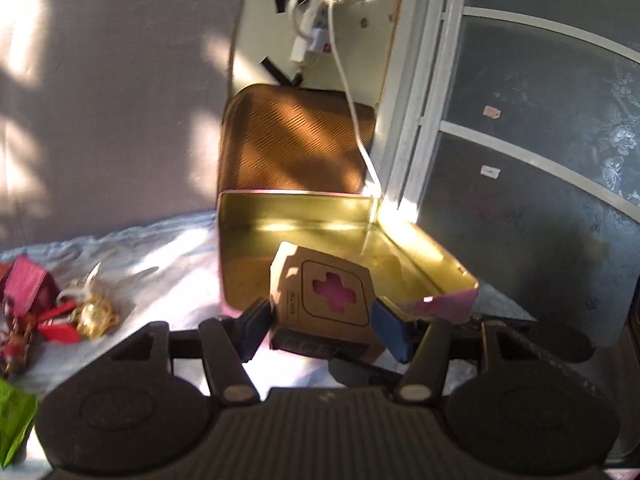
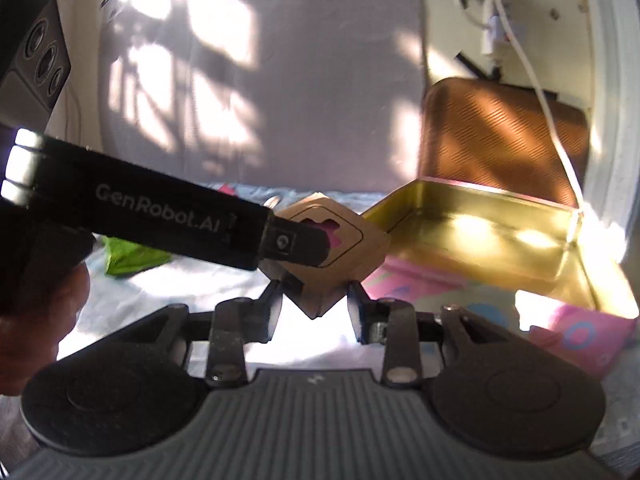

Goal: Organize rigid objects
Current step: 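Grasp the brown cross box with the right tool and drop it into the pink tin, then reach the right tool to the green snack packet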

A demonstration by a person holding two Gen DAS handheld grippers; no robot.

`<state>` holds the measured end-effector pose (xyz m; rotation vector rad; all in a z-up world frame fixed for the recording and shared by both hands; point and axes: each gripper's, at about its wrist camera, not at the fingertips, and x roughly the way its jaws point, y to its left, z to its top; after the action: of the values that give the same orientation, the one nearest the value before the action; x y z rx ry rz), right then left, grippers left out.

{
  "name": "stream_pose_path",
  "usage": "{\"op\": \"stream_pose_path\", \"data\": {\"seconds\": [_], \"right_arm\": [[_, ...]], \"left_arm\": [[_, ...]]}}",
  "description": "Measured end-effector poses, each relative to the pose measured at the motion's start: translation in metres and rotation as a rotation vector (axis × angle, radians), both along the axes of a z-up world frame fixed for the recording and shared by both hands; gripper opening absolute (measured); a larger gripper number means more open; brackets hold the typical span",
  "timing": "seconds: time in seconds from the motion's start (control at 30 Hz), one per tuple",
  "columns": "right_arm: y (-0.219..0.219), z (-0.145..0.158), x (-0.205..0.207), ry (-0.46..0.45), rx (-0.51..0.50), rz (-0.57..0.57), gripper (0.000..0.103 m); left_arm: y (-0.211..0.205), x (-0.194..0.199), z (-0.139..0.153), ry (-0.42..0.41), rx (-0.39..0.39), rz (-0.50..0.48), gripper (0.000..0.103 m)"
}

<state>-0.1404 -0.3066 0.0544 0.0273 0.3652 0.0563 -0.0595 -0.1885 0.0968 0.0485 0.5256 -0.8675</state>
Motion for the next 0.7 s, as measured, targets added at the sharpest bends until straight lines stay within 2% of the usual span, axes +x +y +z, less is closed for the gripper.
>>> {"op": "stream_pose_path", "data": {"seconds": [0.03,0.07,0.1,0.13,0.2,0.23,0.3,0.37,0.43,0.5,0.6,0.7], "right_arm": [[-0.01,0.005,0.001,-0.015,0.001,-0.028,0.038],[-0.023,0.007,0.005,-0.031,-0.004,-0.064,0.038],[-0.03,0.006,0.011,-0.041,-0.018,-0.095,0.038],[-0.036,0.003,0.018,-0.043,-0.048,-0.135,0.04],[-0.049,-0.013,0.027,-0.013,-0.145,-0.271,0.044],[-0.057,-0.019,0.026,0.01,-0.15,-0.324,0.044],[-0.071,-0.025,0.009,0.01,-0.043,-0.334,0.044],[-0.072,-0.026,-0.017,-0.043,0.042,-0.316,0.044],[-0.06,-0.022,-0.031,-0.113,0.076,-0.273,0.045],[-0.045,-0.018,-0.025,-0.128,0.121,-0.169,0.045],[-0.01,-0.017,0.001,-0.062,0.167,0.026,0.045],[0.044,-0.027,0.037,0.053,0.187,0.205,0.045]], "left_arm": [[-0.014,0.003,0.005,-0.011,-0.011,-0.016,0.063],[-0.028,0.008,0.007,-0.02,-0.021,-0.03,0.07],[-0.046,0.013,0.004,-0.023,-0.025,-0.043,0.081],[-0.058,0.018,0.0,-0.027,-0.011,-0.032,0.087],[-0.077,0.025,-0.018,-0.028,0.045,0.034,0.088],[-0.077,0.026,-0.024,-0.011,0.055,0.045,0.087],[-0.057,0.024,-0.032,0.021,0.014,0.042,0.086],[-0.025,0.017,-0.033,0.016,-0.027,0.06,0.087],[0.016,0.012,-0.035,0.025,-0.058,0.094,0.087],[0.062,0.01,-0.038,0.032,-0.065,0.16,0.087],[0.134,0.01,-0.044,0.014,-0.071,0.321,0.087],[0.216,0.014,-0.053,-0.013,-0.049,0.574,0.087]]}}
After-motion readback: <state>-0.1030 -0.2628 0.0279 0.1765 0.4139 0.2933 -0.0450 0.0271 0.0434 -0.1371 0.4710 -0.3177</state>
